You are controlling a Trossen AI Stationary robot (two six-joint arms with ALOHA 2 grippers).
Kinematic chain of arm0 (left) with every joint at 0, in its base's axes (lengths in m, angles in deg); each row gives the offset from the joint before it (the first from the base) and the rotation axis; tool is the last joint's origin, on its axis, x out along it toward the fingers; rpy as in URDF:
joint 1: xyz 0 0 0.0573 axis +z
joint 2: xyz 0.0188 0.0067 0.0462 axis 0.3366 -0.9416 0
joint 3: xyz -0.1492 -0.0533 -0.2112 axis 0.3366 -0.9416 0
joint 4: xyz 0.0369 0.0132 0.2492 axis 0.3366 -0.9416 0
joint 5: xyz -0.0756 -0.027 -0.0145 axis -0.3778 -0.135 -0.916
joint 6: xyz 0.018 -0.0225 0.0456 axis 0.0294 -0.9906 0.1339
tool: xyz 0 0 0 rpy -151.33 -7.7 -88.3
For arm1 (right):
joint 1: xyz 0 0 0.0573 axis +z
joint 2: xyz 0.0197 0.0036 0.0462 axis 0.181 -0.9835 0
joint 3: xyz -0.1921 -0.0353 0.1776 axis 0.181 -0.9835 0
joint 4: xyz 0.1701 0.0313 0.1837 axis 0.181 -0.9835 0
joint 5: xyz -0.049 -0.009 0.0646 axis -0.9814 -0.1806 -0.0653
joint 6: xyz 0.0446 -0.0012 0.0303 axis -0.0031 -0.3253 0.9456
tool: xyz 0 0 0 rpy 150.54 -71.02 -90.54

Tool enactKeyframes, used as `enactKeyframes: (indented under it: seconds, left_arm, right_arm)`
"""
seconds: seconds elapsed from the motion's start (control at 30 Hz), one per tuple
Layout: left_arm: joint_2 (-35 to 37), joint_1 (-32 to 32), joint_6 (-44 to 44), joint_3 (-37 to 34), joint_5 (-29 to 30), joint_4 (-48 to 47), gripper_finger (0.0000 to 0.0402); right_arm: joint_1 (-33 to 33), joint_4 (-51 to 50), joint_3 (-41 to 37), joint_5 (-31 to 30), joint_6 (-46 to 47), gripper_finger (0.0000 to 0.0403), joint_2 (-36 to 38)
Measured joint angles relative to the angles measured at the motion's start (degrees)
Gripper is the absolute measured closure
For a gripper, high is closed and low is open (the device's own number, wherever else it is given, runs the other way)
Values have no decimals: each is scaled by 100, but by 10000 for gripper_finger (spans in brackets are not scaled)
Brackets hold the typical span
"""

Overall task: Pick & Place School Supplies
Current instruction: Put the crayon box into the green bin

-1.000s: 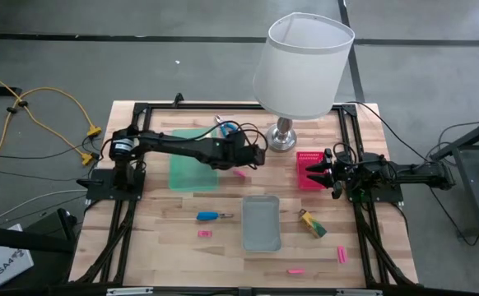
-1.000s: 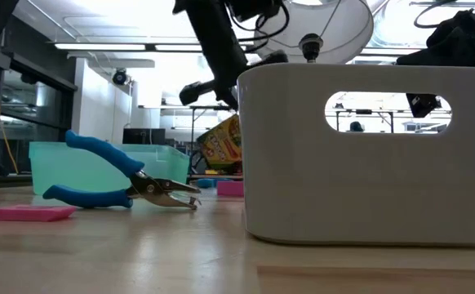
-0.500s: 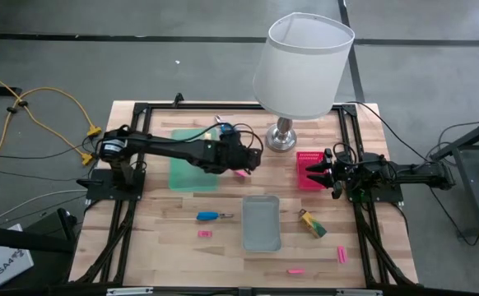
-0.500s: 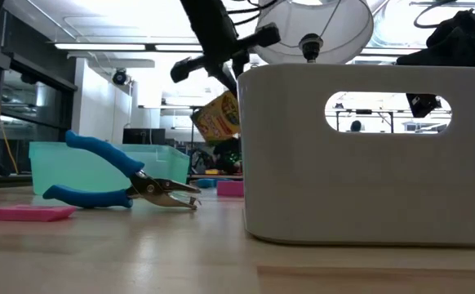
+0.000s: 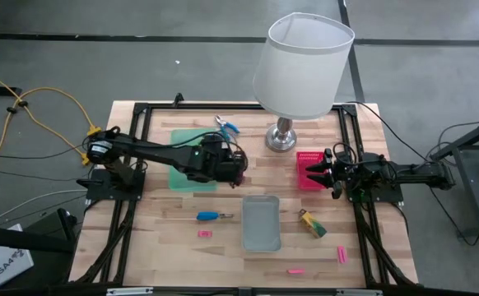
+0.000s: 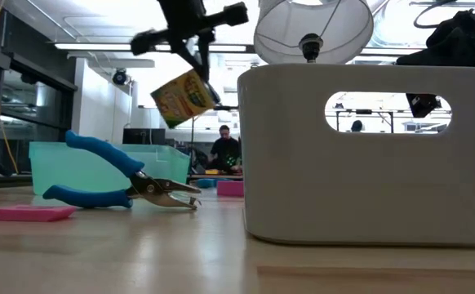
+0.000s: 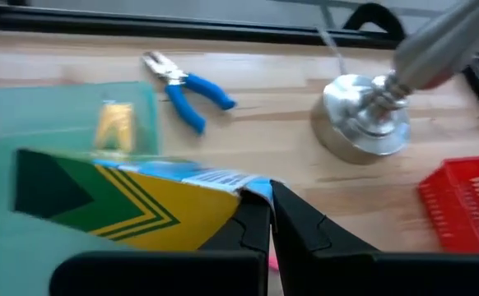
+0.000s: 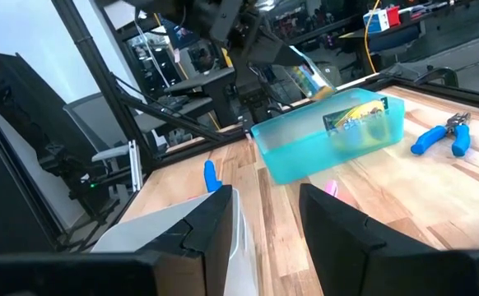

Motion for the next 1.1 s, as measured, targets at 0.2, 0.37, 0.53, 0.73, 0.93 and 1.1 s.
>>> enactKeyframes:
  seconds: [0.2, 0.37, 0.53, 0.73, 0.93, 1.1]
  left_arm:
    - [3, -242, -958, 0, -22, -904, 401]
    - [2, -417, -1659, 0, -278, -1522, 401]
    - [0, -563, -2097, -9, -666, -1838, 401]
    - [-39, -604, -2275, -152, -1243, -1828, 401]
    - [-111, -479, -2443, -505, -1752, -1757, 401]
    - [-113, -352, -2356, -996, -2119, -1208, 401]
  right_arm:
    - [0, 2, 0, 0, 1, 269, 0]
    - [0, 2, 0, 0, 0, 269, 2]
    - [0, 2, -2, 0, 0, 269, 2]
    - [0, 2, -1, 0, 1, 269, 2]
    - [0, 2, -2, 0, 1, 269, 2]
    - [0, 2, -1, 0, 0, 269, 2]
